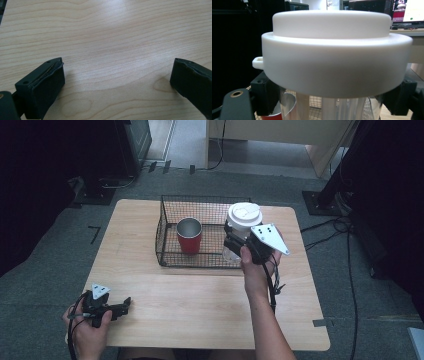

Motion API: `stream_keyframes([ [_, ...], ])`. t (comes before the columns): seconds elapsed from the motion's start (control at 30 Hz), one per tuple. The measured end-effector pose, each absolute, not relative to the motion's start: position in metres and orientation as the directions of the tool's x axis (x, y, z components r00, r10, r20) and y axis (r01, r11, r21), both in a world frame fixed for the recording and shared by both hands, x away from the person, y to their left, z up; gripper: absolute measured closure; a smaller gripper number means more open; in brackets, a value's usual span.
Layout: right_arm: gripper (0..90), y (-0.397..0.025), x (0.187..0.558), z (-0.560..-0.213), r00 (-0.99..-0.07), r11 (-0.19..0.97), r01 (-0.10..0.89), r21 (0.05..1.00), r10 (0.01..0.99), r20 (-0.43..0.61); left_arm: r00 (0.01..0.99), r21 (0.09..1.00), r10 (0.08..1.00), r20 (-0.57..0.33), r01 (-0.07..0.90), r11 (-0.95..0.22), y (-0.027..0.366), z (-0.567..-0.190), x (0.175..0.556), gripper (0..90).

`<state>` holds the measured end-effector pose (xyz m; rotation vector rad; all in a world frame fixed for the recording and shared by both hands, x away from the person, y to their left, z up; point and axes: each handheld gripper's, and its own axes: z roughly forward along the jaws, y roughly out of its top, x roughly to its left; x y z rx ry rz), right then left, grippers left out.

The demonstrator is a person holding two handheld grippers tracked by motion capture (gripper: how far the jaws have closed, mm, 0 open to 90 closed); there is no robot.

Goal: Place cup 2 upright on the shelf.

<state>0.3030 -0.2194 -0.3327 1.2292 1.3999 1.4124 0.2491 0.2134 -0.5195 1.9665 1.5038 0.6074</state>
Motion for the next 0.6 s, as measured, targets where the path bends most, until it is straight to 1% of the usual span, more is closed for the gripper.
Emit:
stream_keyframes([
  [0.4,16.4,-0.212,0.339,-0.346,-0.197,-0.08,0.149,0.986,0.974,0.109,0.261,0.688,0.965,0.008,0.7,-0.195,0.213,-0.519,0.25,0.0],
  [0.6,16.5,-0.208,0.351,-0.351,-0.191,-0.064,0.169,0.984,0.977,0.096,0.262,0.687,0.965,0.009,0.7,-0.196,0.213,-0.519,0.25,0.0],
])
